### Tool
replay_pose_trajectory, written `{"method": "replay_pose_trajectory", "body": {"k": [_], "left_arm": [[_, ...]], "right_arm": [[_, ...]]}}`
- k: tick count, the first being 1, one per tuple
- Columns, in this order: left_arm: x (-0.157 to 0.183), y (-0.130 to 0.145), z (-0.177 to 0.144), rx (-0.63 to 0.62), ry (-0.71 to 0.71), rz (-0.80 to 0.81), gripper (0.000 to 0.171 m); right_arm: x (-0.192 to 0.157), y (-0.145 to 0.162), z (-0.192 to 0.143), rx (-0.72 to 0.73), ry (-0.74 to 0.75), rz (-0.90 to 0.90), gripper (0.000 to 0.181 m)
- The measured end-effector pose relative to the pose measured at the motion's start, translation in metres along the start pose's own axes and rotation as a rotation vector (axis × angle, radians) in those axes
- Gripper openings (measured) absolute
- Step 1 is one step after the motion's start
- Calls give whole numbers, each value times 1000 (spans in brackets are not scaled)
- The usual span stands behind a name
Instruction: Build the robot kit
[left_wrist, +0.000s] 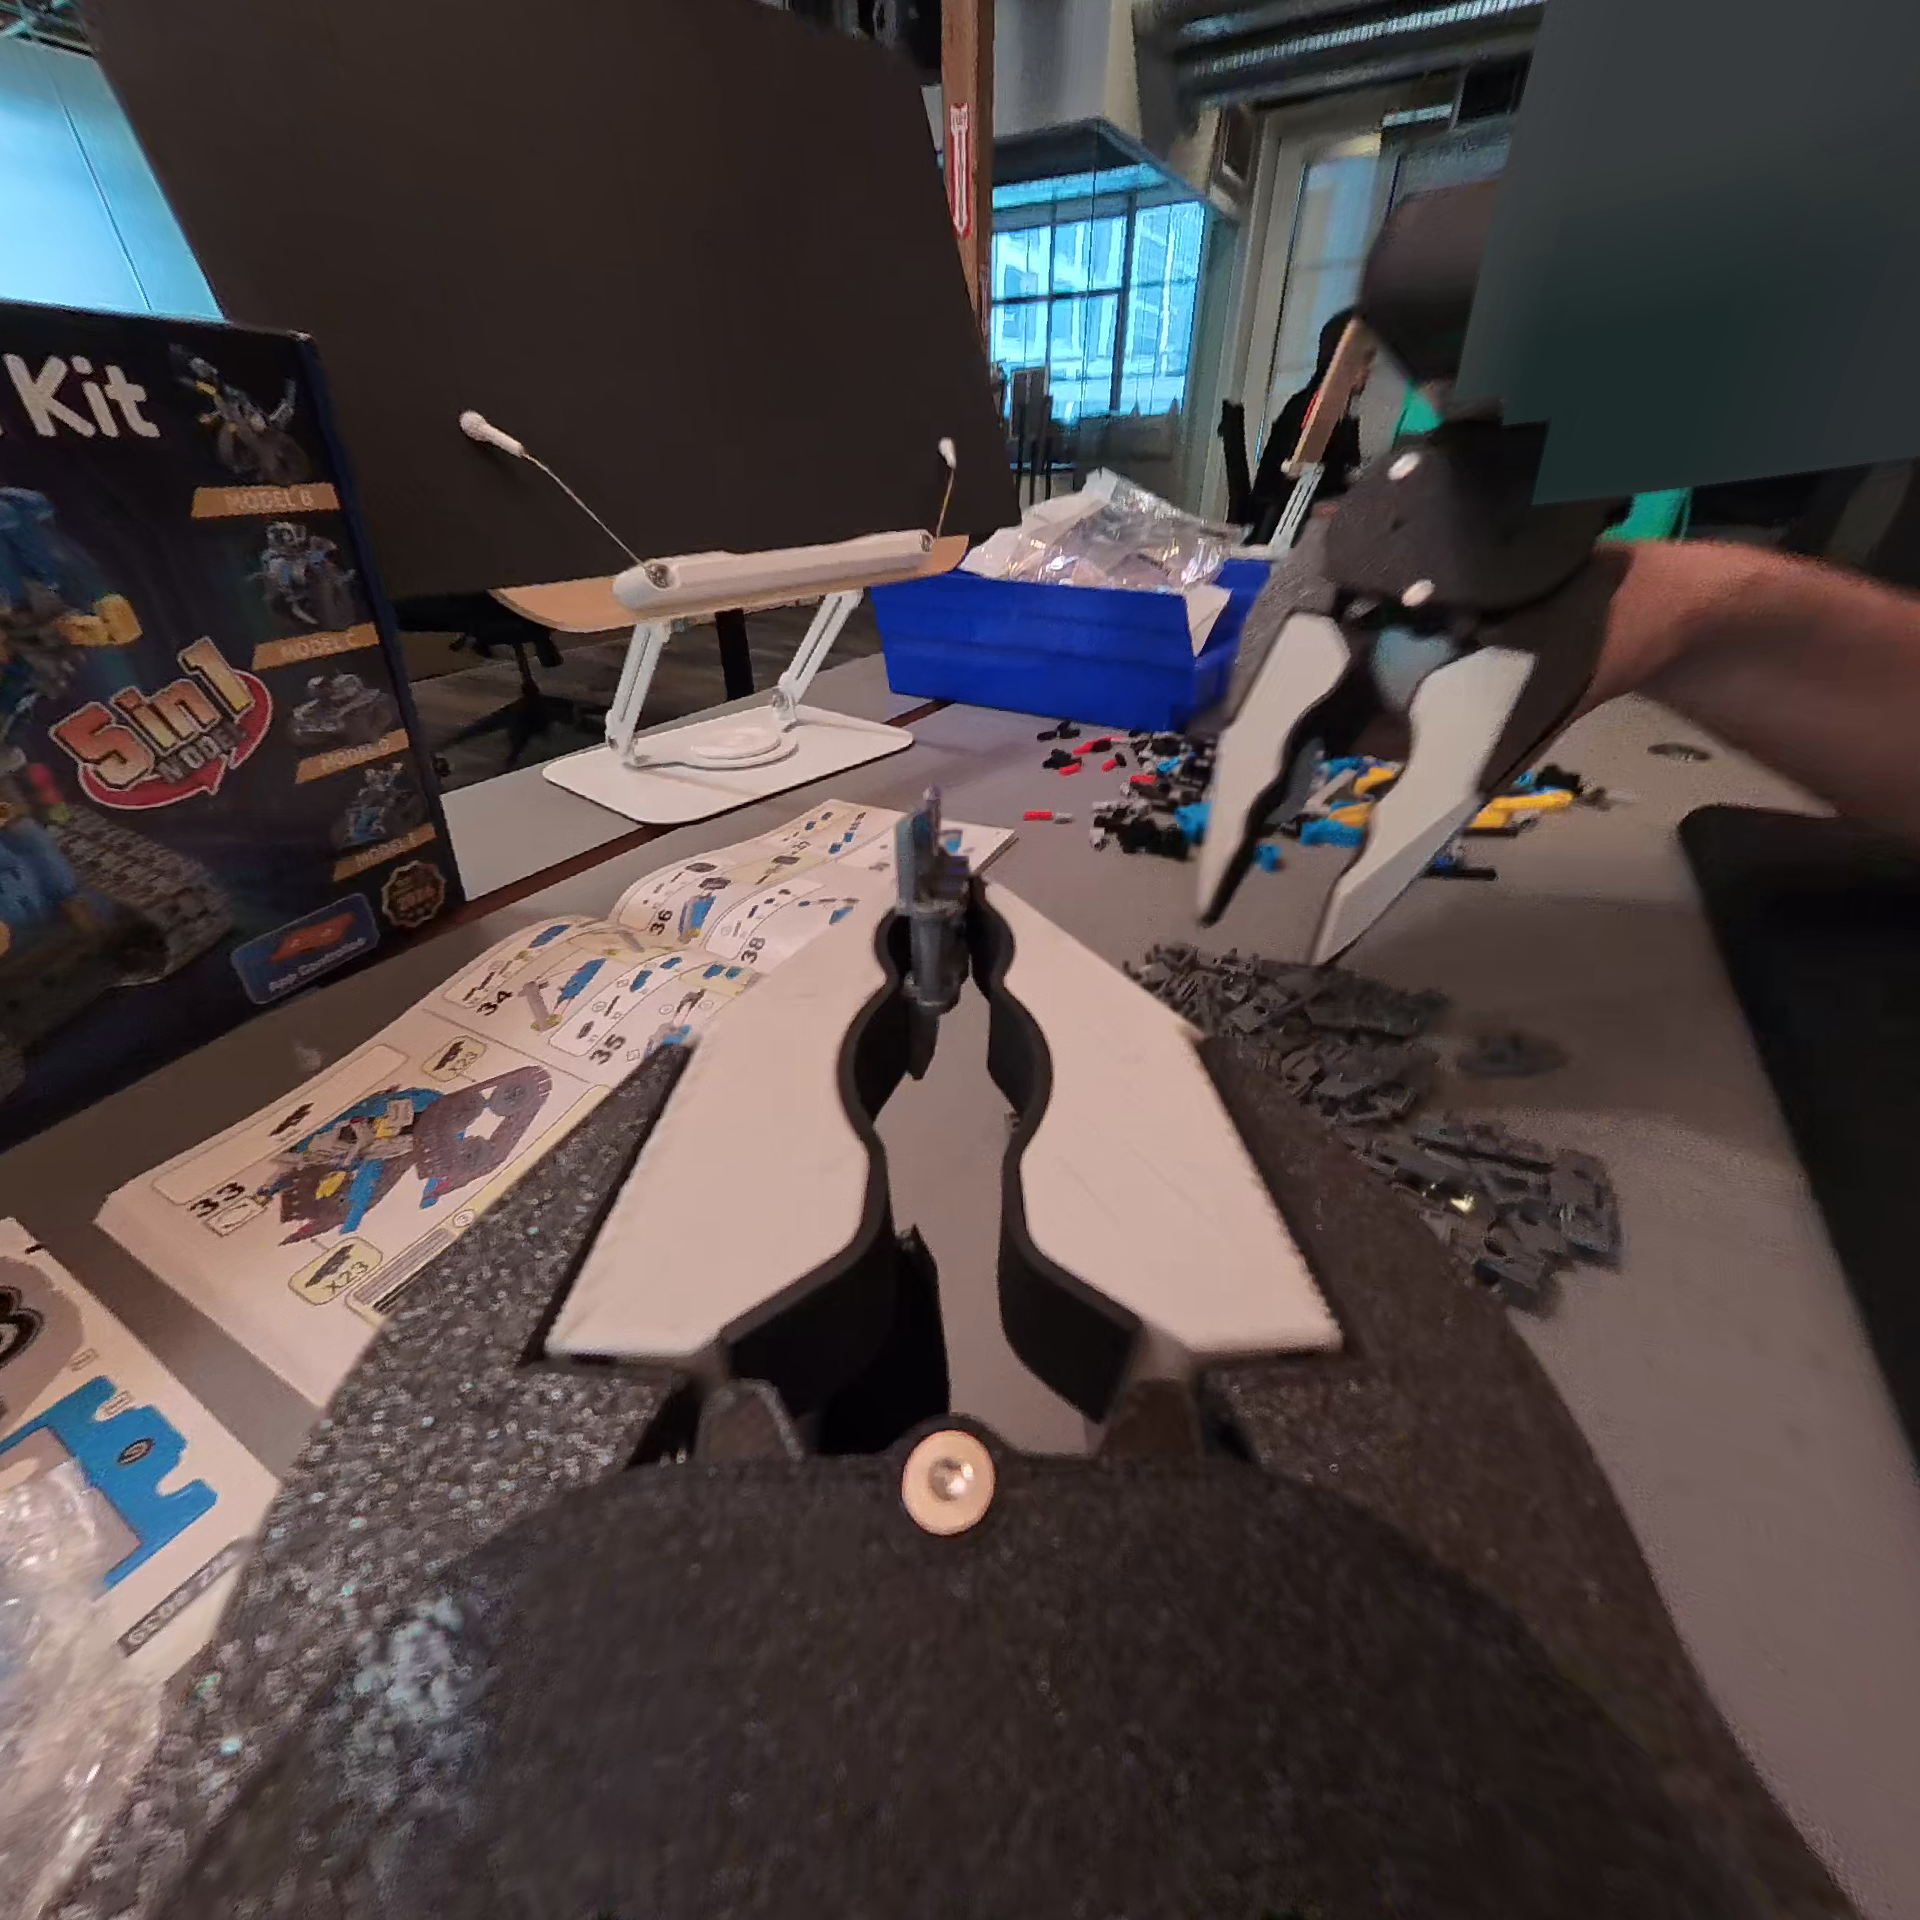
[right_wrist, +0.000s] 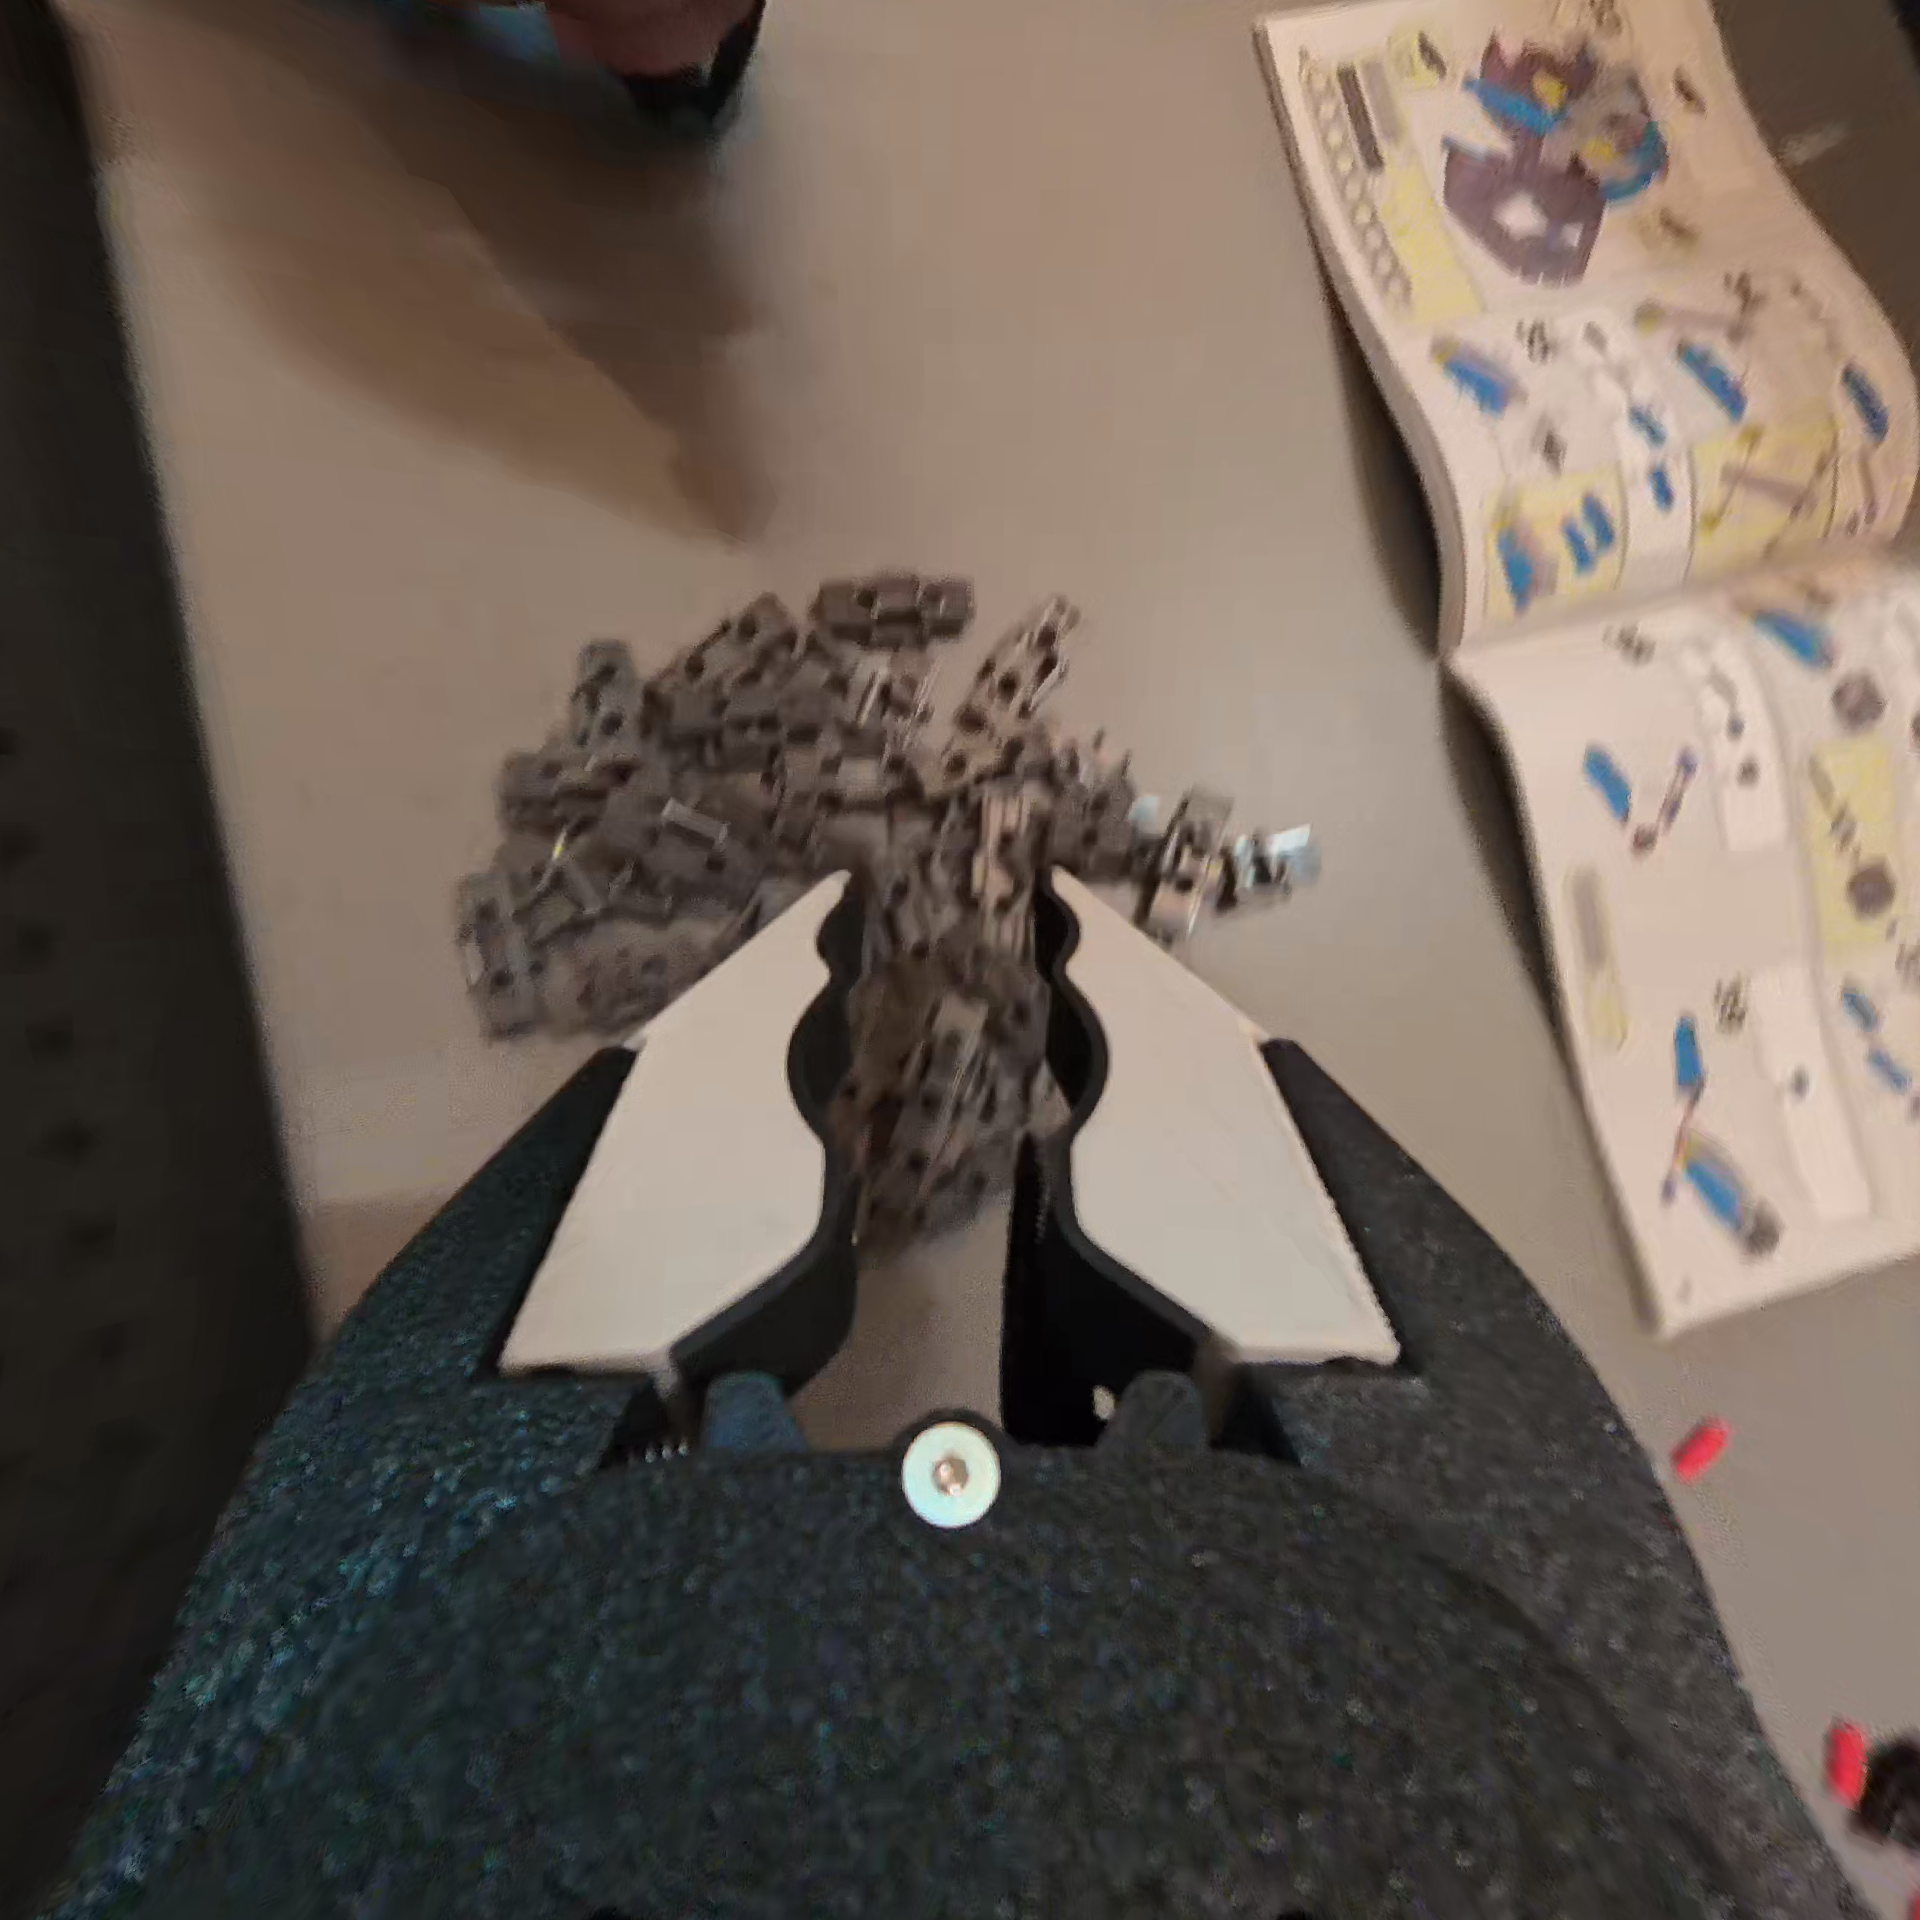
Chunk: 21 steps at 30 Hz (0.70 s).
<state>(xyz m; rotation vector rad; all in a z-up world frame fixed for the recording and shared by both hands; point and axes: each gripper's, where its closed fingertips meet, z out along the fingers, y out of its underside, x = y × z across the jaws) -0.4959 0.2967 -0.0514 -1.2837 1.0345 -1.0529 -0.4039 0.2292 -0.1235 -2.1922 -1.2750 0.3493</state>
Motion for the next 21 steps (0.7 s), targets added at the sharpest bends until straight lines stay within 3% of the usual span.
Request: {"method": "replay_pose_trajectory", "body": {"k": [3, 7, 11, 18, 21], "left_arm": [[5, 4, 3, -22, 3, 30, 8], [6, 6, 5, -31, -4, 45, 8], [5, 6, 5, -31, -8, 35, 8], [4, 6, 4, -31, -7, 14, 8], [5, 6, 4, -31, -9, 22, 8]], "right_arm": [[-36, 37, -24, -20, -43, 103, 31], [-76, 80, -29, -50, 9, 244, 31], [-86, 82, -19, 31, 15, 393, 29], [-71, 95, -18, -48, 154, 360, 20], [-77, 83, -21, -14, 122, 359, 20]]}}
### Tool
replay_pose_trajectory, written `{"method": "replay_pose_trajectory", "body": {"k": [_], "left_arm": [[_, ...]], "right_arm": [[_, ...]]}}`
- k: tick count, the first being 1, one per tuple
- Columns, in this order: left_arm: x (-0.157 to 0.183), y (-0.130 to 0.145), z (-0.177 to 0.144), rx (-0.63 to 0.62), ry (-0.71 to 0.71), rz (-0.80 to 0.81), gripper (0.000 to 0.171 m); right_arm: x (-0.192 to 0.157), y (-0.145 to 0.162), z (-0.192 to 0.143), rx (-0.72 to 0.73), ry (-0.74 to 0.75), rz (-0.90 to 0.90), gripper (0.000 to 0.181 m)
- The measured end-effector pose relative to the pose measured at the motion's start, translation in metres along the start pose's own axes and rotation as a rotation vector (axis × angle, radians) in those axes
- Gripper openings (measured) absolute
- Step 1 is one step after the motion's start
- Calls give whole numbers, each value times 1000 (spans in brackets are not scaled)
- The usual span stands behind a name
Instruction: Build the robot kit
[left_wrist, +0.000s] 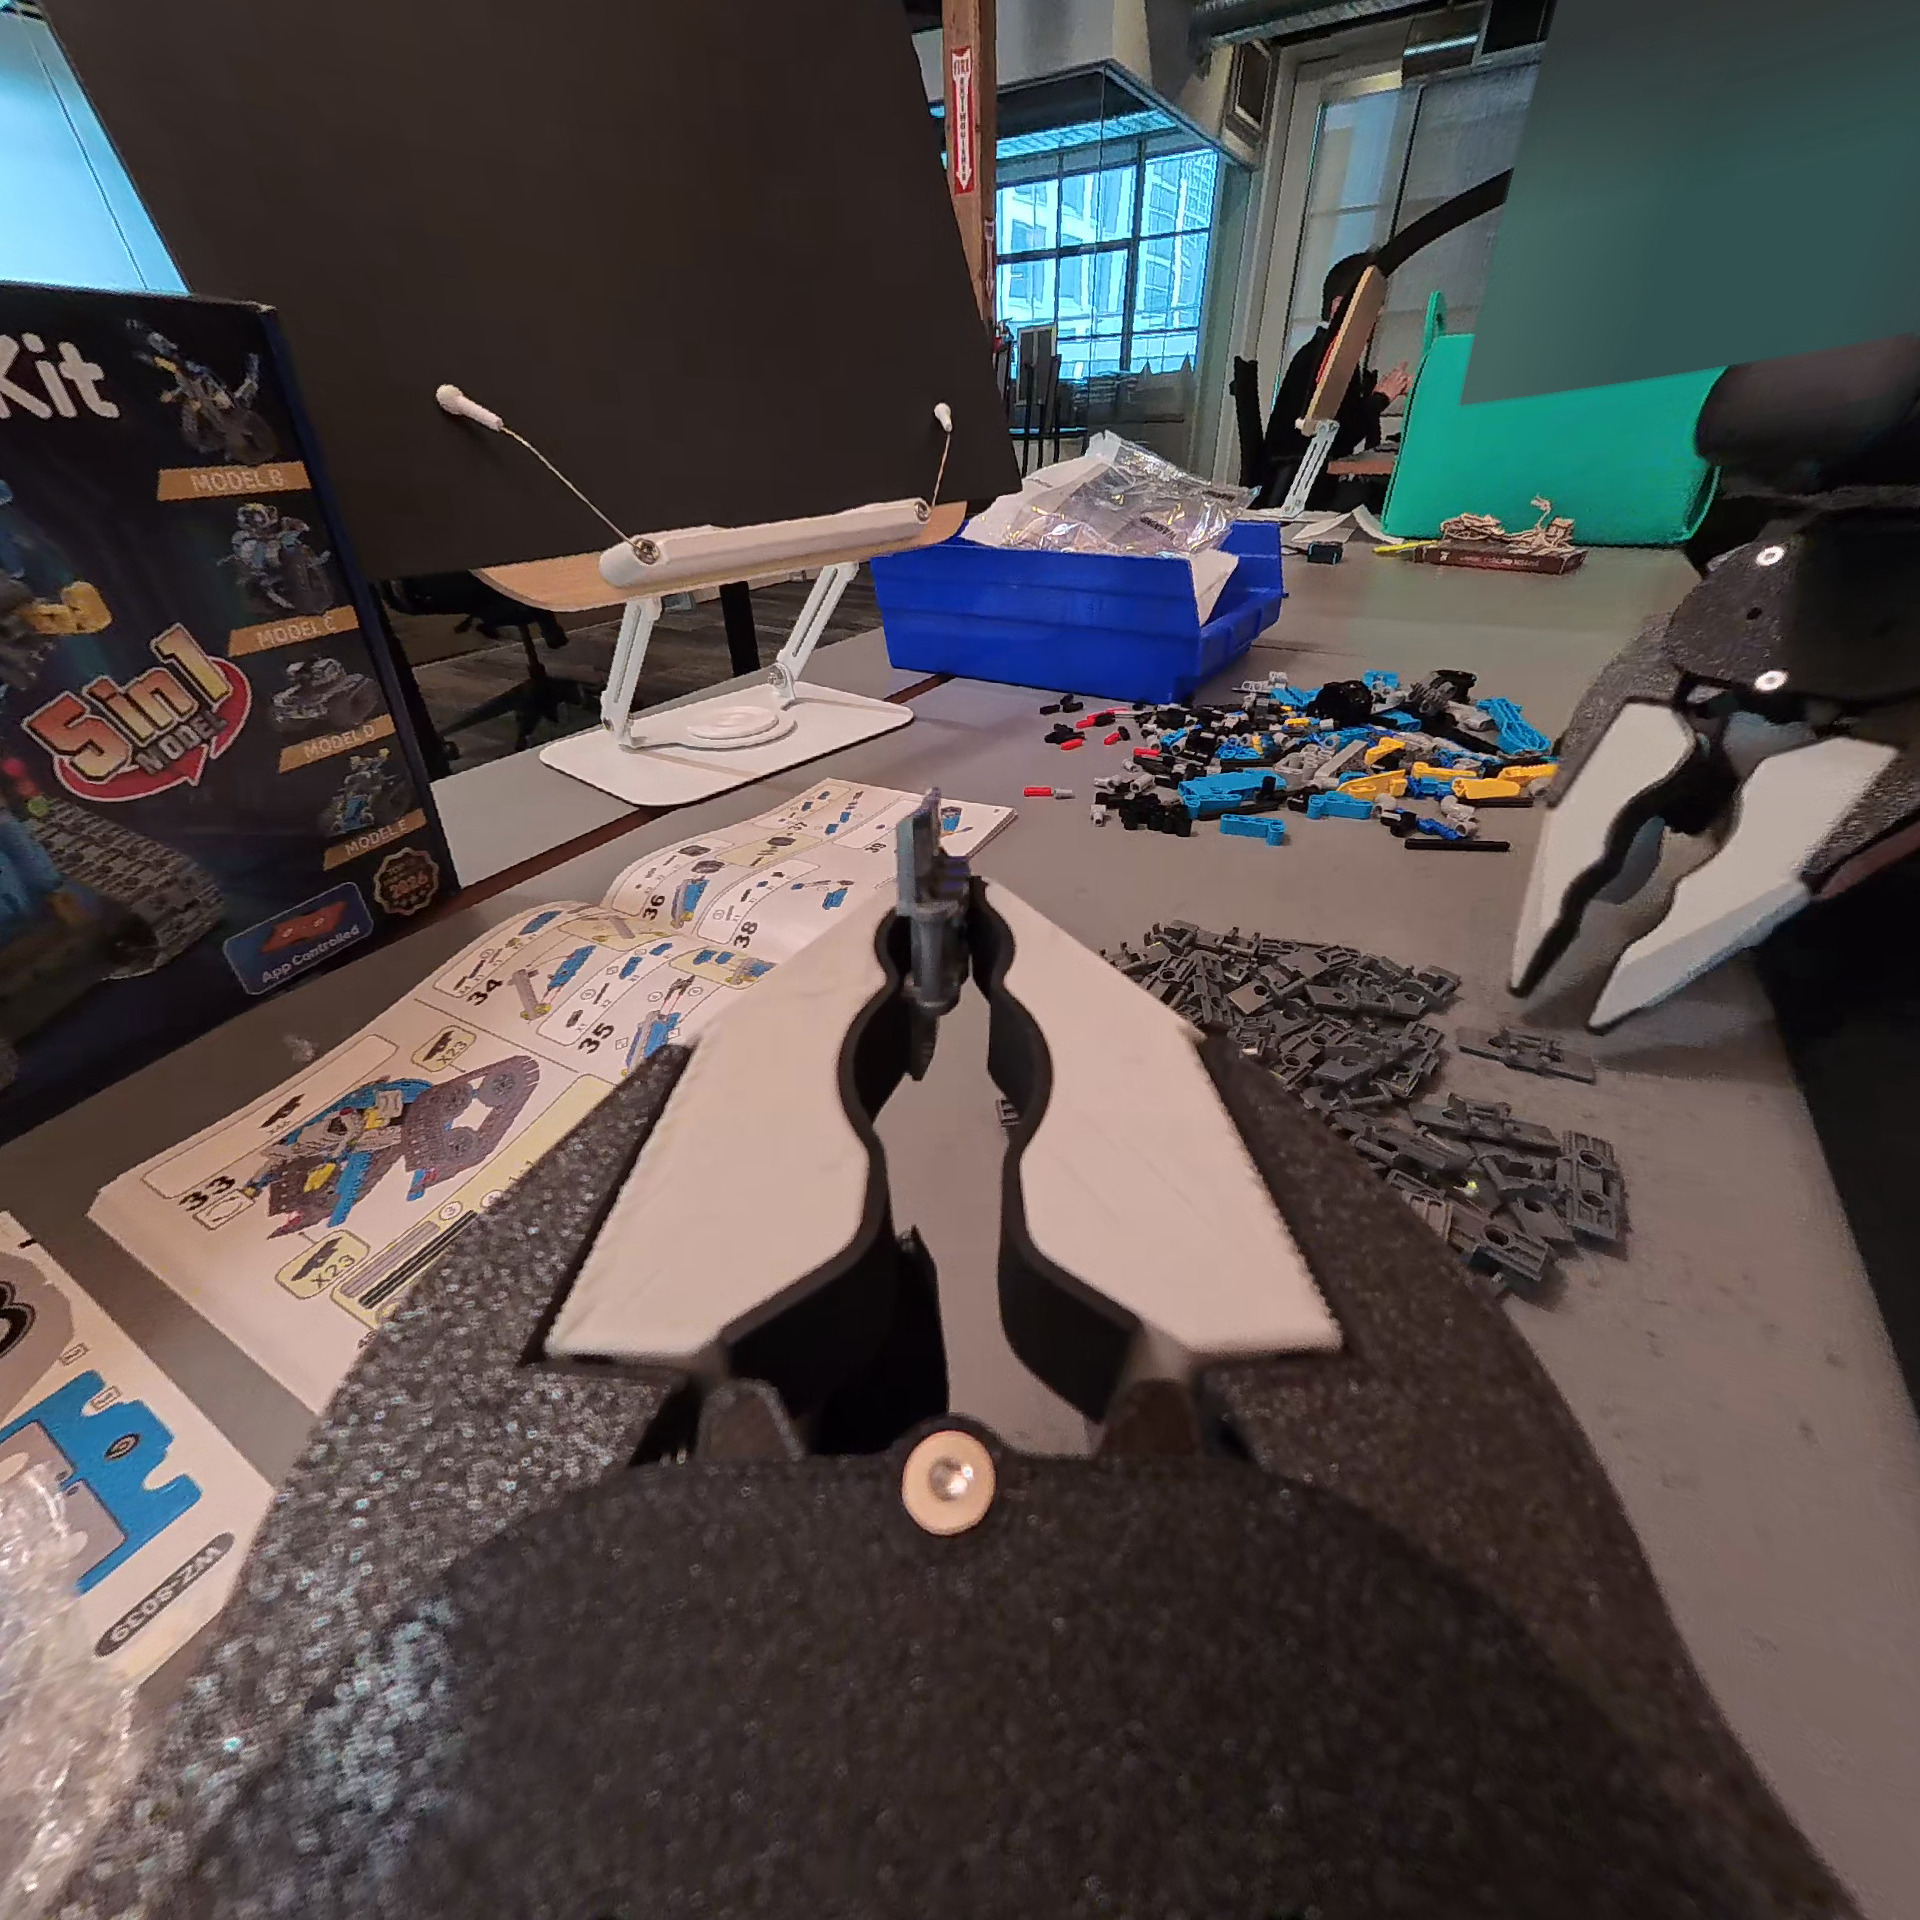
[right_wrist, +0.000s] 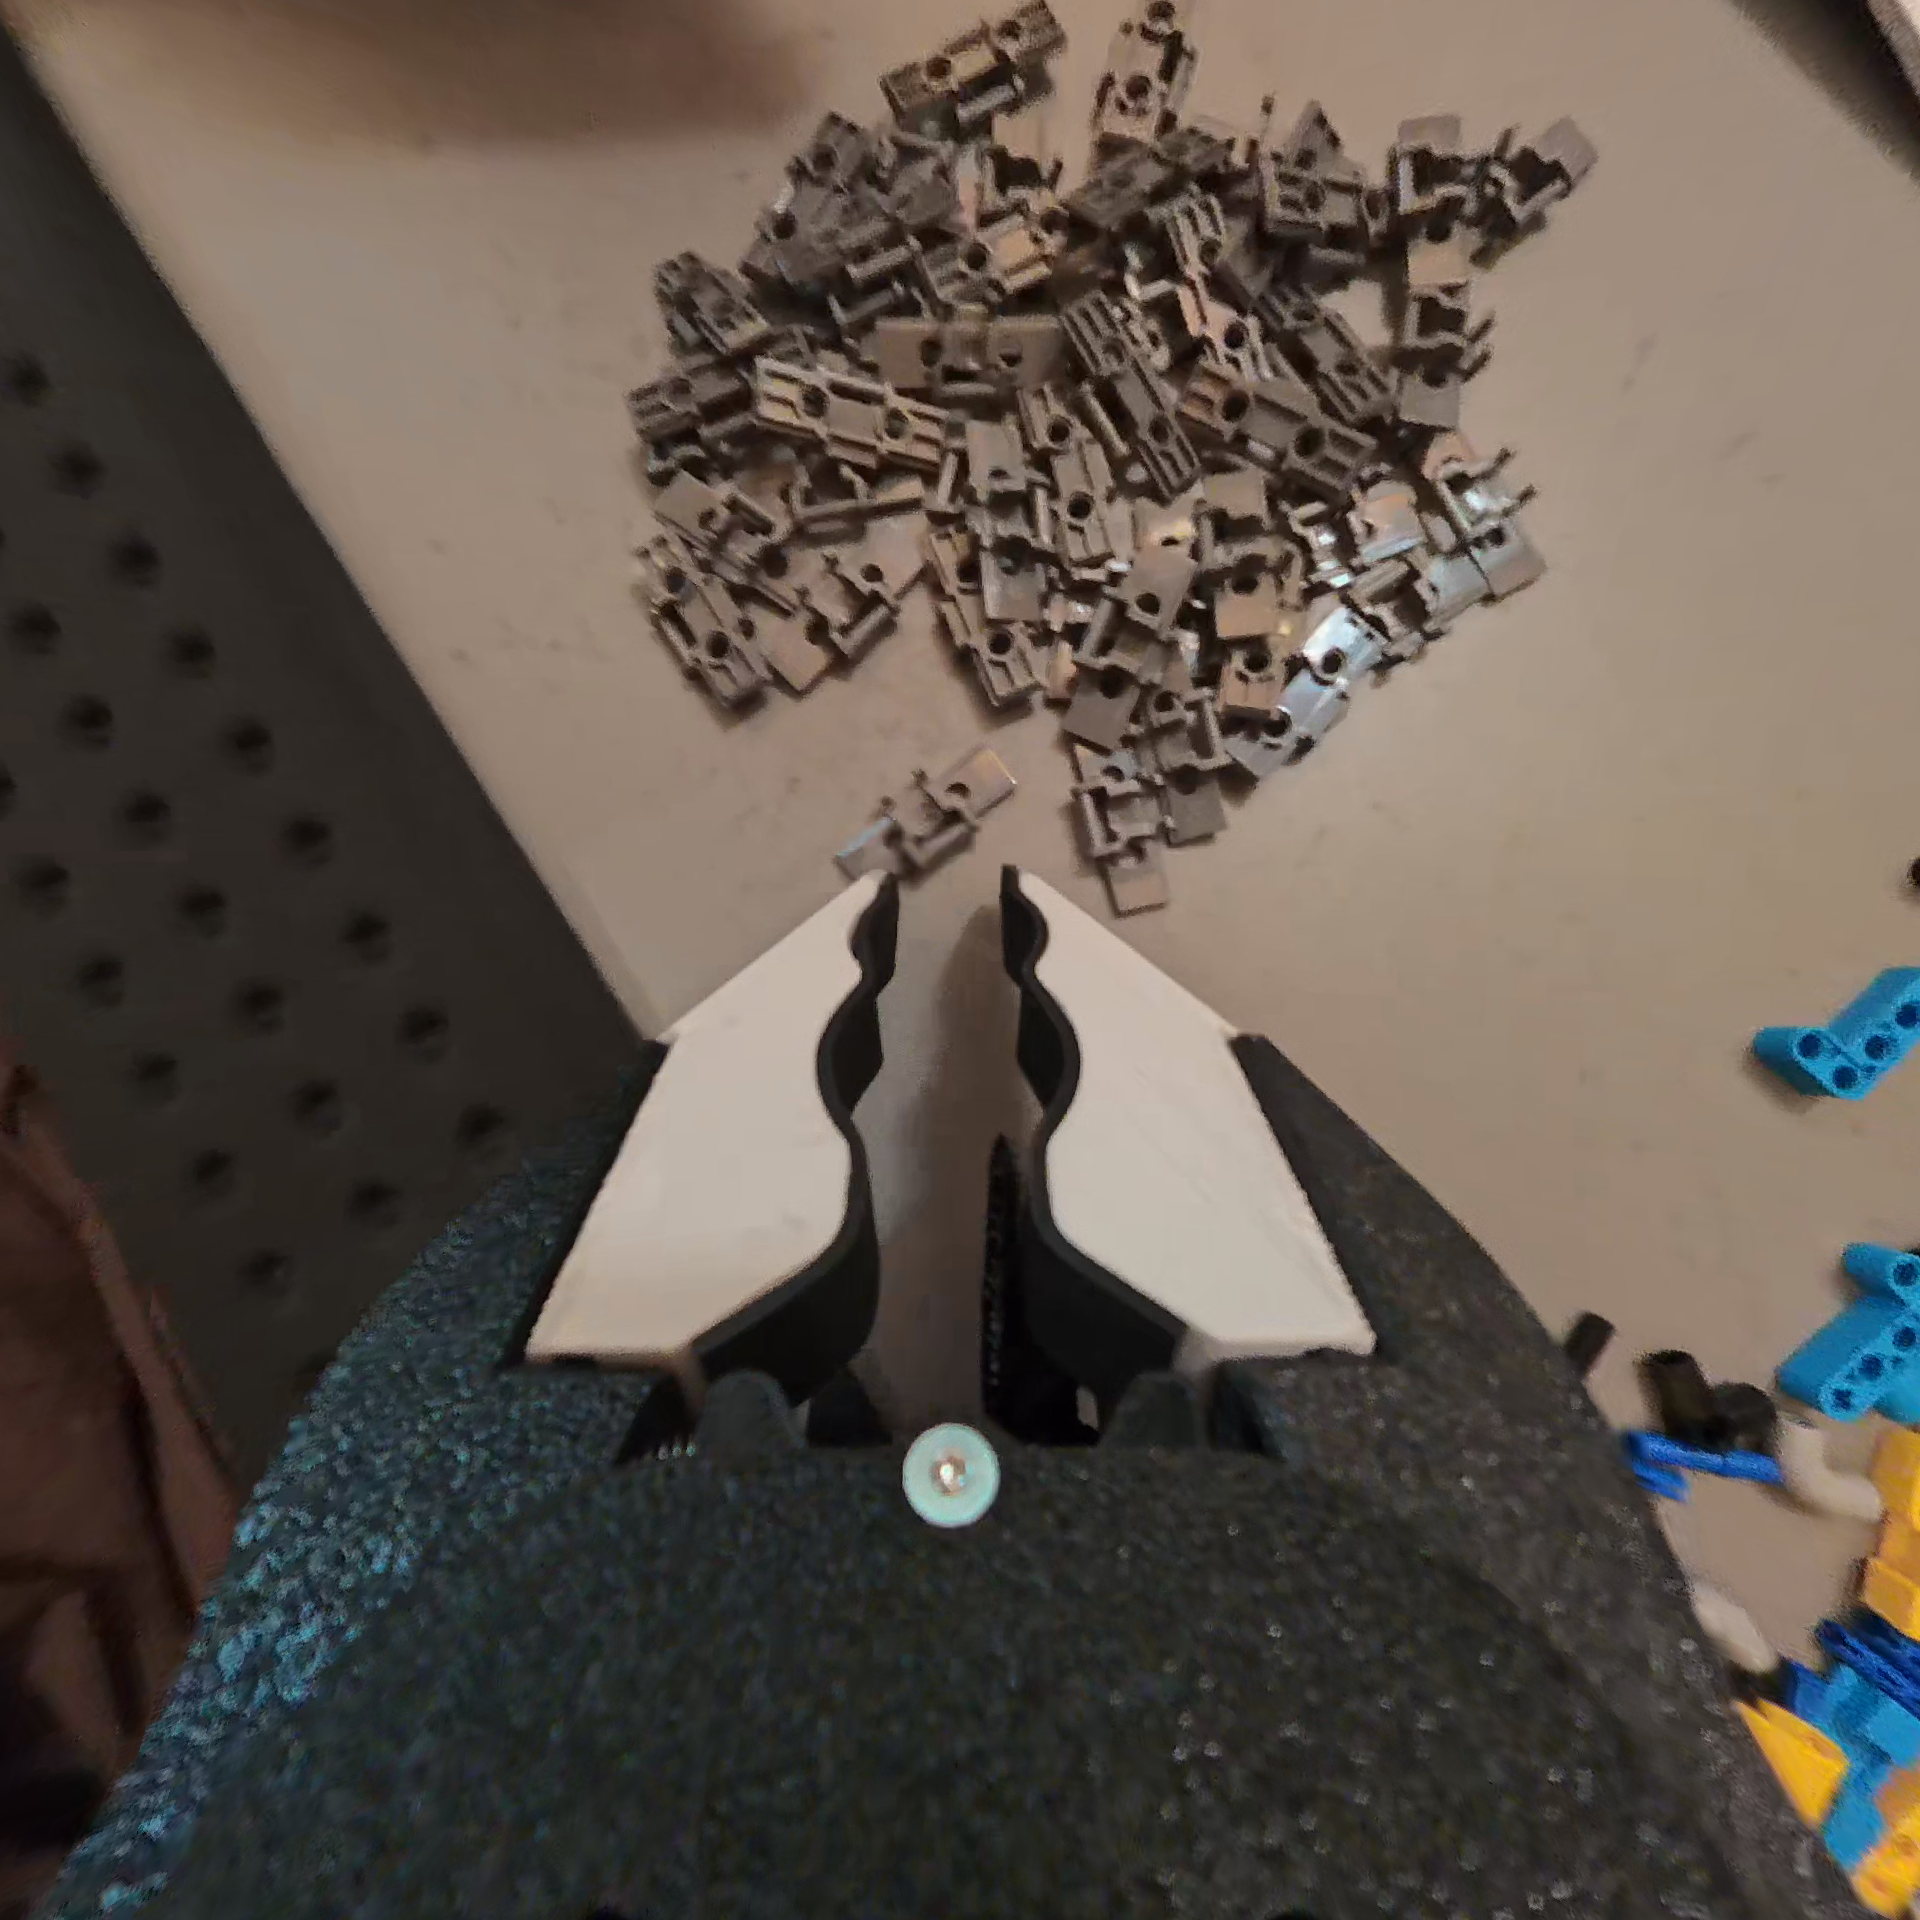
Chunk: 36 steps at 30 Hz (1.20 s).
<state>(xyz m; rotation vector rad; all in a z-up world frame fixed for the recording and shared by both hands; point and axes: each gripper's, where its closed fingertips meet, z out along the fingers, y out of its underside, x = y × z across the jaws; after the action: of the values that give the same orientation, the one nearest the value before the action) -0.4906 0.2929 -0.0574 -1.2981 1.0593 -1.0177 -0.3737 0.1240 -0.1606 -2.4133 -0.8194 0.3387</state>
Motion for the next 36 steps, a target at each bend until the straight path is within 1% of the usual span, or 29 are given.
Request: {"method": "replay_pose_trajectory", "body": {"k": [4, 5, 7, 9, 10, 13, 17, 21, 24, 27, 29, 30, 32, 33, 36], "left_arm": [[0, 0, 0, -3, 3, -6, 8], [0, 0, 0, -4, 5, -7, 8], [1, 0, 0, -3, 13, -22, 7], [1, 1, 0, -5, 24, -45, 8], [1, 1, 0, -6, 25, -53, 8], [0, 1, 0, -9, 27, -64, 8], [0, 1, 0, -12, 28, -67, 8], [0, 2, 1, -14, 33, -74, 8], [1, 2, 1, -12, 38, -85, 8], [1, 1, 0, -11, 39, -88, 8], [0, 1, 0, -10, 38, -92, 8], [0, 1, 0, -10, 39, -94, 8], [0, 1, 0, -11, 39, -97, 8], [0, 2, 0, -12, 40, -97, 8], [0, 2, 1, -12, 40, -94, 8]], "right_arm": [[-29, -3, 7, 2, -110, -1, 19], [-31, -1, 9, -11, -112, -17, 19], [-24, 2, 8, -18, -81, -54, 17], [-1, 8, 2, -54, 2, -48, 25], [5, 9, -2, -59, 17, -46, 26], [9, -1, -11, -7, 41, -35, 21], [12, 5, 0, -37, 93, 39, 22], [11, -7, 12, 61, 53, 152, 24], [24, -14, 16, 97, 78, 199, 25], [29, -17, 16, 90, 88, 252, 23], [25, -16, 15, 66, 83, 253, 22], [26, -16, 13, 55, 103, 241, 21], [37, -16, 9, 51, 190, 226, 22], [40, -18, 9, 56, 202, 236, 24], [30, -29, 19, 95, 117, 271, 33]]}}
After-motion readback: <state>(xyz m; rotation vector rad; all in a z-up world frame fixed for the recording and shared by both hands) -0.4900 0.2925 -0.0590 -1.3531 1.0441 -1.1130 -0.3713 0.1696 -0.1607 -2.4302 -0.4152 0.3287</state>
